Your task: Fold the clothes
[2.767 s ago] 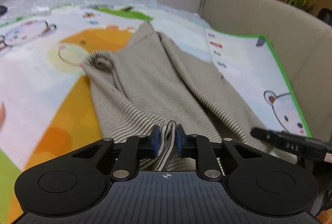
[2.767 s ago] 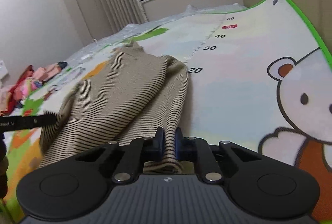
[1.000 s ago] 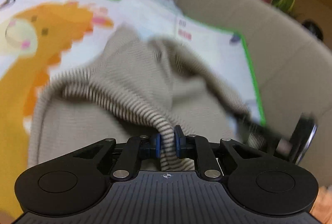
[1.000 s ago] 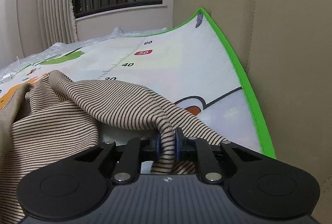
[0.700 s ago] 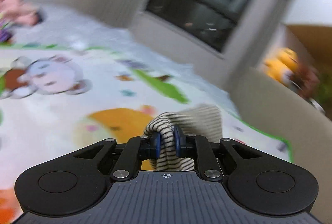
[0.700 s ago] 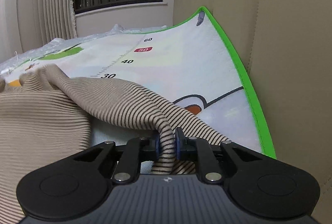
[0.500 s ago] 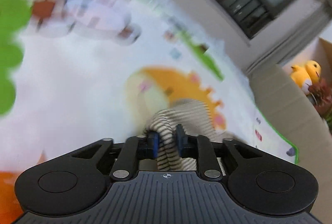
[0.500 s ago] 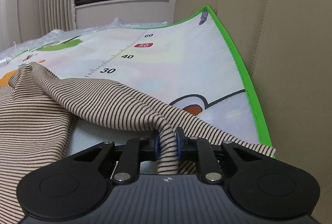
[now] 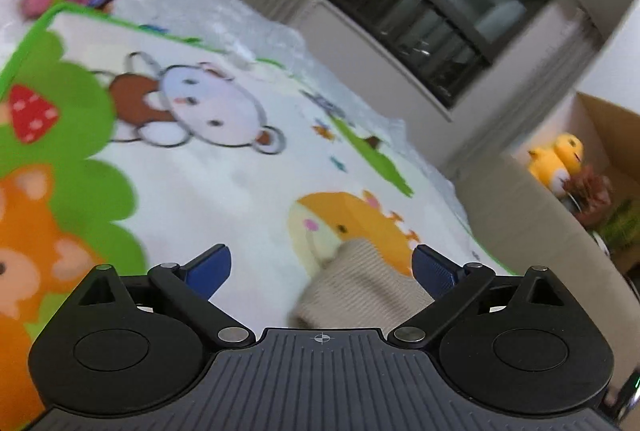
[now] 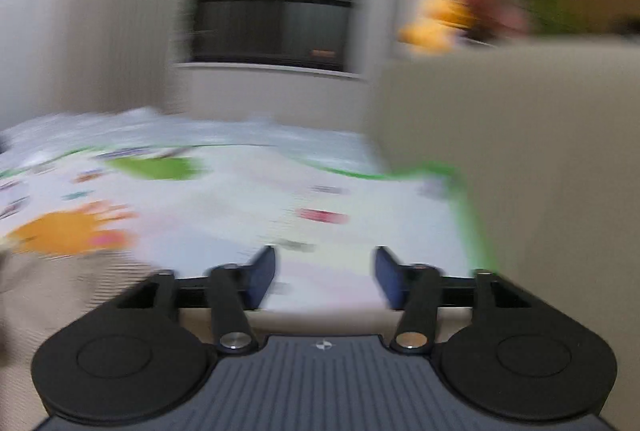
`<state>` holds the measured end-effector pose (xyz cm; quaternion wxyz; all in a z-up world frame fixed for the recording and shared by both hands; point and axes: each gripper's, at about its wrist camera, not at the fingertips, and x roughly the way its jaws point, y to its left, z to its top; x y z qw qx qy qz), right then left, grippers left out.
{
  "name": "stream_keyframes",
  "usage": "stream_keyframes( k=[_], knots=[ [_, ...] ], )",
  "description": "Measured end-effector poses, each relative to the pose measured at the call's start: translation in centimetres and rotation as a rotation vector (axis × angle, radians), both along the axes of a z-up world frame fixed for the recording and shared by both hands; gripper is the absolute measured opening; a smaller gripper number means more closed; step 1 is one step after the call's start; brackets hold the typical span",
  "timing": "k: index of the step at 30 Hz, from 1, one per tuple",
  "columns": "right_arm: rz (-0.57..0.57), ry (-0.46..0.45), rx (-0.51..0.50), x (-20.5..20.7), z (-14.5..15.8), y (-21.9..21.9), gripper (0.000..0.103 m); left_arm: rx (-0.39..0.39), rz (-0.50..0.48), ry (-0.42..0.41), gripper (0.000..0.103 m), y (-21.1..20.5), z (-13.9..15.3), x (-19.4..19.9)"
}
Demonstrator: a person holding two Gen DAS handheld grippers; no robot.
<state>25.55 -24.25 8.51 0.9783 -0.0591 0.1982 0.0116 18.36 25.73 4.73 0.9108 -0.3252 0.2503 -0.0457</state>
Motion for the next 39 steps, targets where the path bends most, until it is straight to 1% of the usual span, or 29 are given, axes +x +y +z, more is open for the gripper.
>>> stream_keyframes(
  k=[1, 2, 4, 5, 6, 7, 8, 9, 10, 11, 12, 13, 14, 15, 16, 17, 19, 22, 23, 25, 28, 30, 31, 33, 34, 35, 36, 37, 39],
  knots=[
    [0.09, 0.025, -0.005, 0.7, -0.4, 2.4, 0.031, 0.011, -0.037, -0.011, 0.098, -1.2, 0.0, 0.4],
    [0.161, 0.042, -0.024, 1.3, -1.1, 4.9, 0.031, 0.03, -0.085, -0.028, 0.097, -2.8, -0.2, 0.6],
    [0.302, 0.078, -0.069, 2.7, -2.7, 9.7, 0.031, 0.101, -0.167, -0.073, 0.089, -6.4, -0.7, 1.1],
    [0.355, 0.094, -0.121, 3.5, -3.6, 11.8, 0.031, 0.154, -0.191, -0.098, 0.089, -7.9, -1.2, 1.2],
    [0.395, 0.104, -0.174, 4.2, -4.6, 13.6, 0.031, 0.196, -0.211, -0.122, 0.09, -9.1, -1.7, 1.3],
    [0.432, 0.115, -0.223, 5.0, -5.6, 15.2, 0.033, 0.217, -0.22, -0.141, 0.091, -9.6, -2.5, 1.3],
    [0.455, 0.135, -0.249, 5.7, -6.3, 16.3, 0.034, 0.237, -0.229, -0.16, 0.091, -10.1, -3.3, 1.4],
    [0.458, 0.159, -0.248, 6.8, -6.9, 16.7, 0.036, 0.258, -0.238, -0.179, 0.094, -10.6, -4.1, 1.4],
    [0.462, 0.183, -0.248, 7.8, -7.4, 17.2, 0.041, 0.255, -0.247, -0.184, 0.095, -10.8, -5.0, 1.5],
    [0.466, 0.215, -0.243, 8.8, -8.0, 17.6, 0.047, 0.203, -0.256, -0.16, 0.095, -10.2, -5.9, 1.7],
    [0.471, 0.28, -0.213, 10.0, -8.6, 17.6, 0.051, 0.136, -0.258, -0.142, 0.095, -9.3, -6.3, 2.1],
    [0.476, 0.312, -0.169, 10.6, -8.7, 17.3, 0.045, 0.067, -0.252, -0.144, 0.097, -8.4, -6.6, 2.2],
    [0.484, 0.342, -0.124, 11.1, -8.8, 17.1, 0.023, 0.01, -0.247, -0.144, 0.098, -7.6, -6.8, 2.4],
    [0.506, 0.355, -0.087, 11.1, -8.5, 17.1, 0.015, -0.028, -0.243, -0.141, 0.098, -7.0, -7.2, 2.5],
    [0.508, 0.339, -0.088, 10.9, -8.0, 17.4, 0.005, -0.058, -0.239, -0.14, 0.098, -6.6, -7.4, 2.6],
    [0.501, 0.304, -0.108, 10.9, -7.3, 17.8, 0.001, -0.072, -0.236, -0.144, 0.098, -6.4, -7.5, 2.5],
    [0.482, 0.234, -0.145, 11.2, -5.9, 18.5, 0.001, -0.088, -0.238, -0.157, 0.1, -6.2, -7.6, 2.4],
    [0.404, 0.168, -0.154, 14.0, -4.3, 18.7, 0.0, -0.132, -0.245, -0.164, 0.102, -5.8, -7.8, 2.6],
    [0.375, 0.158, -0.157, 14.9, -4.0, 18.6, 0.0, -0.148, -0.244, -0.166, 0.102, -5.6, -7.9, 2.7],
    [0.342, 0.171, -0.121, 16.2, -3.5, 17.9, 0.0, -0.168, -0.24, -0.17, 0.102, -5.5, -8.1, 2.9],
    [0.325, 0.161, -0.061, 15.4, -2.7, 16.6, 0.001, -0.182, -0.239, -0.17, 0.102, -5.3, -8.2, 3.0],
    [0.331, 0.162, -0.014, 14.1, -2.4, 15.5, 0.003, -0.188, -0.239, -0.17, 0.103, -5.3, -8.3, 3.1],
    [0.32, 0.153, 0.002, 13.1, -2.2, 14.6, 0.007, -0.193, -0.239, -0.171, 0.103, -5.2, -8.4, 3.2],
    [0.298, 0.135, 0.035, 11.0, -1.9, 12.7, 0.02, -0.205, -0.238, -0.172, 0.103, -5.1, -8.5, 3.3],
    [0.283, 0.126, 0.055, 9.9, -1.8, 11.6, 0.036, -0.214, -0.238, -0.173, 0.103, -4.9, -8.6, 3.4],
    [0.243, 0.123, 0.087, 8.4, -1.9, 9.9, 0.05, -0.224, -0.237, -0.174, 0.103, -4.8, -8.7, 3.4],
    [0.205, 0.121, 0.115, 6.8, -2.1, 8.2, 0.052, -0.234, -0.236, -0.176, 0.103, -4.7, -8.8, 3.5],
    [0.169, 0.128, 0.116, 5.1, -2.7, 6.7, 0.052, -0.247, -0.233, -0.177, 0.103, -4.5, -8.9, 3.6],
    [0.096, 0.137, 0.052, 1.4, -4.2, 4.4, 0.052, -0.267, -0.229, -0.18, 0.103, -4.3, -9.1, 3.7]
  ],
)
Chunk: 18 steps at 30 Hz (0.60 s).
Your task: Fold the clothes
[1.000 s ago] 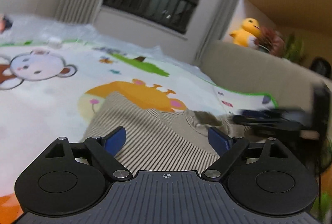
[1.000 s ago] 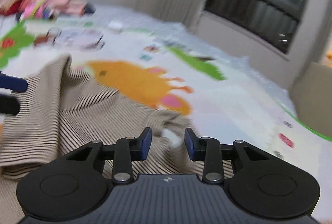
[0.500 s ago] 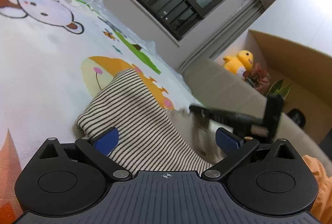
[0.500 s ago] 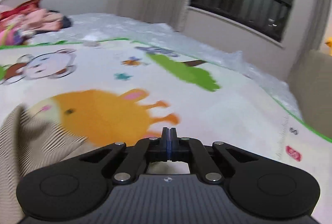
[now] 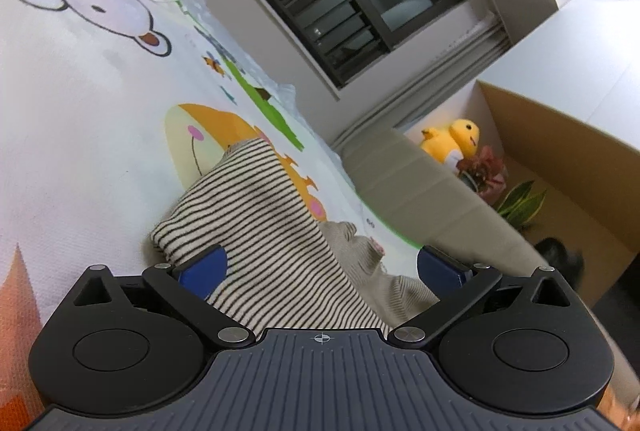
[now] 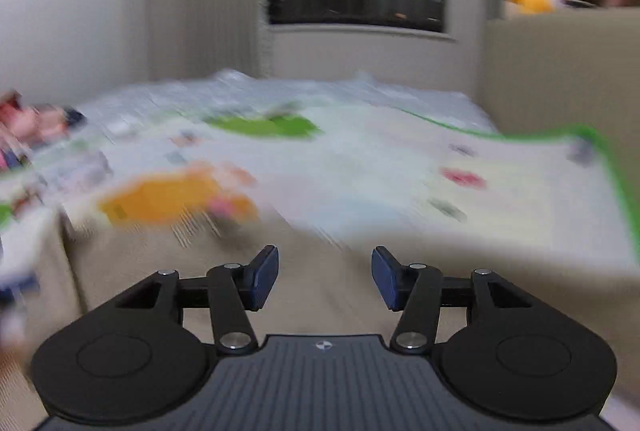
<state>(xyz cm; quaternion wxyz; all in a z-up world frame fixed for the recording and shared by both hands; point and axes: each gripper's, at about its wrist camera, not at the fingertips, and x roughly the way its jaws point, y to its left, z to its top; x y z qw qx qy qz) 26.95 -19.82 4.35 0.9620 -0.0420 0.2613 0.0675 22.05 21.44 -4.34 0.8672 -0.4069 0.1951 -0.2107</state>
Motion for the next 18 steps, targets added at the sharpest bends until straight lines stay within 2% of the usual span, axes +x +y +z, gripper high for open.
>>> stream_keyframes(
  k=[2, 7, 13, 15, 16, 17, 18],
  knots=[
    [-0.086, -0.009, -0.119, -3.4, -1.2, -1.9, 0.052, -0.003, 0.001, 0.0, 0.103, 0.0, 0.0, 0.0],
    [-0.369, -0.032, -0.277, -7.8, -1.9, -7.8, 0.052, 0.012, 0.002, 0.003, 0.103, -0.2, 0.1, 0.1],
    [-0.585, -0.042, -0.29, -5.8, -2.8, -13.2, 0.051, 0.018, 0.002, 0.004, 0.103, -0.2, 0.1, 0.2],
    [-0.551, -0.021, -0.246, -4.8, -2.9, -13.1, 0.034, 0.015, 0.002, 0.004, 0.103, -0.2, 0.1, 0.1],
    [-0.534, -0.011, -0.224, -4.3, -2.9, -13.0, 0.008, 0.013, 0.002, 0.004, 0.103, -0.1, 0.1, 0.1],
    [-0.517, 0.0, -0.202, -3.8, -2.9, -12.9, 0.004, 0.012, 0.003, 0.004, 0.103, -0.1, 0.0, 0.2],
    [-0.495, 0.005, -0.182, -3.3, -2.8, -12.7, 0.004, 0.011, 0.003, 0.004, 0.103, -0.1, 0.0, 0.2]
  ],
)
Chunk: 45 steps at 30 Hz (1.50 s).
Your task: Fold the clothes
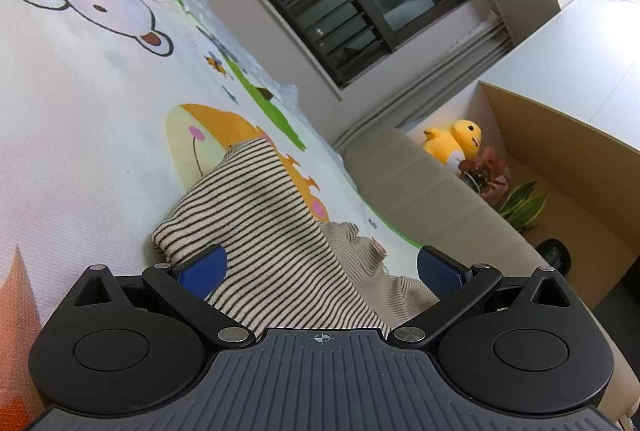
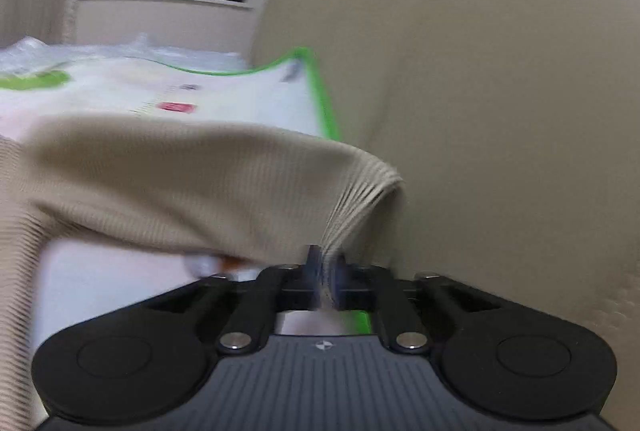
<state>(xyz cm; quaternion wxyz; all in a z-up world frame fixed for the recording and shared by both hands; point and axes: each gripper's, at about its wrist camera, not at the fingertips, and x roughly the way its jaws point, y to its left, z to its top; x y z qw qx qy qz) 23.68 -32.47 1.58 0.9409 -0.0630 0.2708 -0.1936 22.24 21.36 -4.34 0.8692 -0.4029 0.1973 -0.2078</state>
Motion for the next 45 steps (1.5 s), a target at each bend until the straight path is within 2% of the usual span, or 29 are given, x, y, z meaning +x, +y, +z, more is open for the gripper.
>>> stream_keyframes(
  k=[4, 9, 15, 18, 26, 27, 29, 30, 33, 37, 40, 42, 45],
  knots=[
    [0.21, -0.085, 0.008, 1.2, 4.3, 5.9, 0.004, -0.004, 0.0, -0.001, 0.103, 0.1, -0.1, 0.1],
    [0.467, -0.149, 0.08, 3.1, 9.4, 13.7, 0.004, -0.01, 0.0, -0.002, 0.103, 0.2, -0.1, 0.2],
    [0.658, -0.121, 0.203, 5.1, 12.0, 20.1, 0.004, -0.024, -0.002, -0.005, 0.103, 0.4, -0.2, 0.2],
    [0.721, -0.106, 0.208, 5.6, 12.0, 22.9, 0.004, -0.035, -0.001, -0.008, 0.103, 0.5, -0.3, 0.2],
    [0.814, -0.051, 0.246, 7.2, 10.4, 28.0, 0.006, -0.061, 0.001, -0.014, 0.103, 0.7, -0.5, 0.2],
    [0.818, -0.044, 0.25, 7.2, 10.1, 28.3, 0.009, -0.063, 0.001, -0.015, 0.103, 0.7, -0.5, 0.2],
    [0.802, -0.042, 0.261, 6.6, 10.1, 27.9, 0.032, -0.067, 0.001, -0.015, 0.103, 0.8, -0.5, 0.2],
    [0.793, -0.04, 0.269, 6.3, 10.0, 27.6, 0.035, -0.068, 0.001, -0.016, 0.103, 0.8, -0.5, 0.2],
    [0.764, 0.007, 0.326, 4.8, 9.2, 26.4, 0.036, -0.071, 0.001, -0.016, 0.103, 0.8, -0.6, 0.2],
    [0.702, 0.147, 0.507, 1.8, 5.7, 24.8, 0.037, -0.076, 0.003, -0.019, 0.103, 0.9, -0.6, 0.2],
    [0.704, 0.221, 0.613, 0.2, 2.7, 25.8, 0.037, -0.111, 0.013, -0.04, 0.103, 1.4, -0.7, 0.0],
    [0.724, 0.253, 0.627, 0.1, 1.4, 27.5, 0.037, -0.135, 0.053, -0.06, 0.103, 1.8, -0.7, -0.4],
    [0.71, 0.293, 0.554, 0.4, -0.4, 30.1, 0.037, -0.126, 0.104, -0.062, 0.103, 2.1, -0.6, -0.8]
  ],
)
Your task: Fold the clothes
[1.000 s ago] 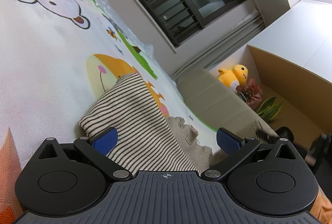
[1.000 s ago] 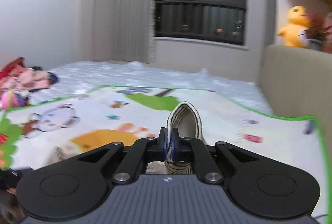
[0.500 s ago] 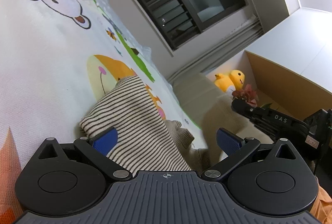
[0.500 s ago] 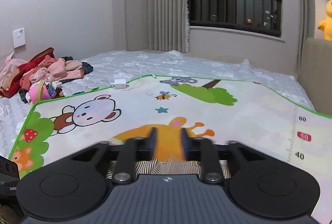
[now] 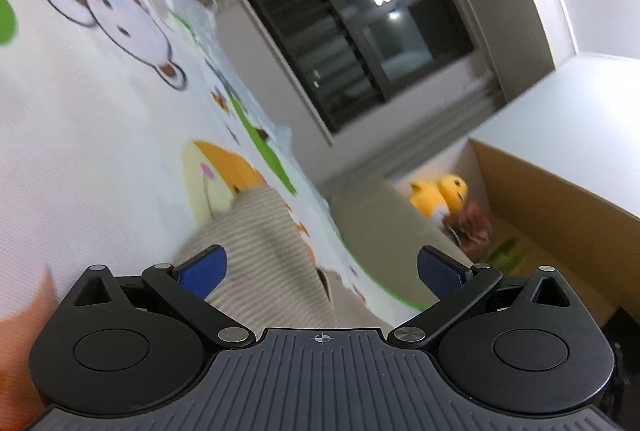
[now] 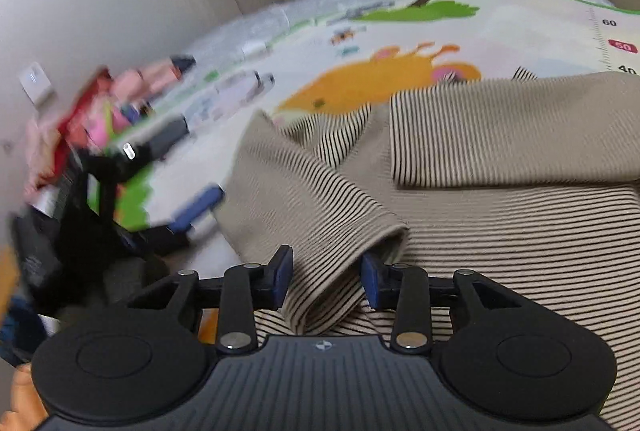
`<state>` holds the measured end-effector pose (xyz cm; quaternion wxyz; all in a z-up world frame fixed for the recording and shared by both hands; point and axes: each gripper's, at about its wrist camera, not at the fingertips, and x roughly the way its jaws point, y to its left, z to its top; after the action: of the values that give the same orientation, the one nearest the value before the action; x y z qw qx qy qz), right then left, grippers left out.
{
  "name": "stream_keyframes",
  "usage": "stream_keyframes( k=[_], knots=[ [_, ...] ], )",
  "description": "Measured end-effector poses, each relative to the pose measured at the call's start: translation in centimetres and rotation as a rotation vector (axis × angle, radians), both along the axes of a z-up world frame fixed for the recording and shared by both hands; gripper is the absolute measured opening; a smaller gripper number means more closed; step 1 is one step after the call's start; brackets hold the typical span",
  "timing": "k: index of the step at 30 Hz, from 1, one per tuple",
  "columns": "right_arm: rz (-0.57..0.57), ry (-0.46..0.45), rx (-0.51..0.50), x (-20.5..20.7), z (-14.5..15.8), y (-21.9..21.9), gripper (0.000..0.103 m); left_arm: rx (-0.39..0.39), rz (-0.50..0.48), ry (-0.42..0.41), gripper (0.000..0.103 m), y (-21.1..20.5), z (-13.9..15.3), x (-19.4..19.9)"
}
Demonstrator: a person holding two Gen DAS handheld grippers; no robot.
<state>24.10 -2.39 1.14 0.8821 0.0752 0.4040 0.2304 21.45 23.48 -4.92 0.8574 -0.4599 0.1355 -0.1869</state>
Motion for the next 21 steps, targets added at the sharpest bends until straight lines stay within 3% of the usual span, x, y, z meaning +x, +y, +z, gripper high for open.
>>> stream_keyframes(
  k=[4, 7, 10, 12, 14, 18, 21],
  knots=[
    [-0.089, -0.044, -0.044, -0.4, -0.6, -0.1, 0.037, 0.059, 0.02, 0.006, 0.103, -0.5, 0.5, -0.1],
    [-0.124, -0.074, -0.05, -1.6, -0.1, -1.1, 0.046, 0.062, 0.021, 0.012, 0.103, -0.4, 0.5, -0.1],
    [-0.107, -0.042, -0.04, -1.3, -0.7, -1.2, 0.05, 0.059, 0.02, 0.017, 0.103, -0.3, 0.5, 0.0],
    [-0.08, -0.056, -0.038, -0.8, -1.2, -0.5, 0.037, 0.066, 0.02, 0.017, 0.103, -0.4, 0.5, 0.0],
    [-0.007, -0.124, -0.072, -0.3, -0.7, 0.6, 0.008, 0.072, 0.023, 0.023, 0.103, -0.4, 0.8, -0.1],
    [0.071, -0.274, -0.086, 1.2, 2.9, 0.8, 0.008, 0.125, 0.054, 0.009, 0.103, -0.2, 3.3, -1.5],
    [0.048, -0.405, -0.086, 3.0, 7.2, -1.6, 0.008, 0.203, 0.043, -0.008, 0.103, -1.2, 5.9, -2.6]
  ],
)
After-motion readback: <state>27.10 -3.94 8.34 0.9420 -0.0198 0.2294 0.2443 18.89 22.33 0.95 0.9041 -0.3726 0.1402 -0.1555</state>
